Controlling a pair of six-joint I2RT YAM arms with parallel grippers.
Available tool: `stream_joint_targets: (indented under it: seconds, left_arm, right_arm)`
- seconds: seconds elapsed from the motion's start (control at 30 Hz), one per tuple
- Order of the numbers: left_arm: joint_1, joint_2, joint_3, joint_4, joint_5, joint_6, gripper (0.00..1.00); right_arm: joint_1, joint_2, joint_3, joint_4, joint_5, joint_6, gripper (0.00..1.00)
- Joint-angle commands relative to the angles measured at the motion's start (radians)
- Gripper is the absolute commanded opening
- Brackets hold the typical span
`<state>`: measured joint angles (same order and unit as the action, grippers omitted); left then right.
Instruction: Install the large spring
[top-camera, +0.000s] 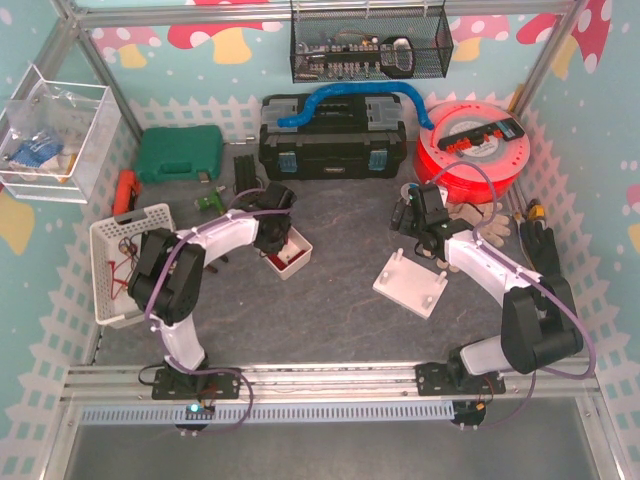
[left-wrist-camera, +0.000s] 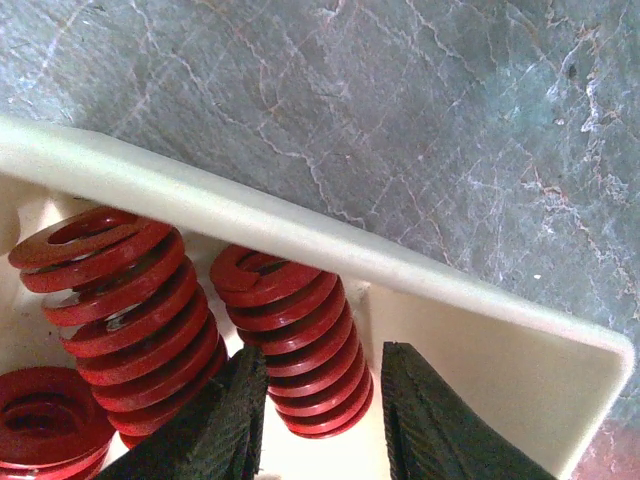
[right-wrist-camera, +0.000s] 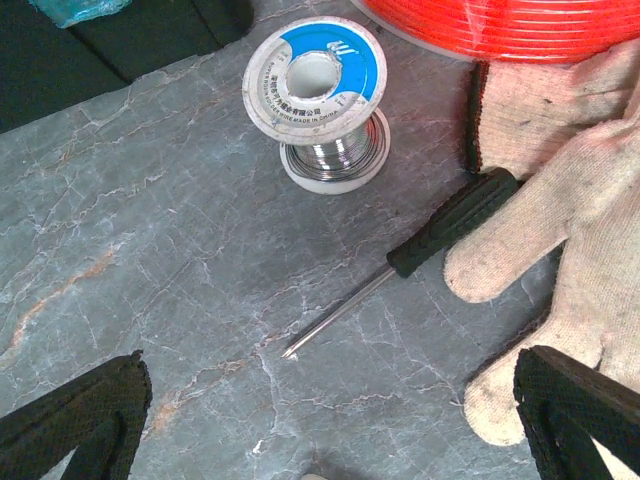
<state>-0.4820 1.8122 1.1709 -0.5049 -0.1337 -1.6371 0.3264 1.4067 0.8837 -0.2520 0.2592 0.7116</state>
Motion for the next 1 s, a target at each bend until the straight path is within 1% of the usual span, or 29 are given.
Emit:
stream_joint_targets:
  seconds: [0.0, 0.17, 0.27, 0.5, 0.67, 0.8, 0.97]
  left_arm:
    - [0.016, 0.054, 0.012, -0.048, -0.036, -0.036, 0.38]
    - [0.024, 0.088, 0.018, -0.075, -0.026, -0.059, 0.4]
    - [0.031, 0.101, 0.025, -0.086, -0.019, -0.071, 0.34]
    - [0.031, 0.126, 0.056, -0.126, -0.042, -0.103, 0.3]
    - [0.033, 0.129, 0.061, -0.126, -0.037, -0.101, 0.21]
    - [0.041, 0.105, 0.068, -0.134, -0.025, -0.09, 0.2]
    - [0.049, 0.036, 0.071, -0.136, -0.039, -0.086, 0.17]
  right_arm:
    - [-0.003, 0.007, -0.02, 0.016, 0.014, 0.01, 0.98]
    - [-0.003, 0.011, -0.022, 0.017, 0.014, 0.012, 0.98]
    - [-0.003, 0.012, -0.022, 0.018, 0.015, 0.012, 0.97]
    - [-0.003, 0.014, -0.022, 0.019, 0.015, 0.013, 0.97]
    - [-0.003, 0.014, -0.022, 0.019, 0.014, 0.012, 0.97]
    - [-0.003, 0.012, -0.02, 0.019, 0.004, 0.009, 0.97]
    - [-0.003, 0.003, -0.023, 0.019, 0.008, 0.008, 0.96]
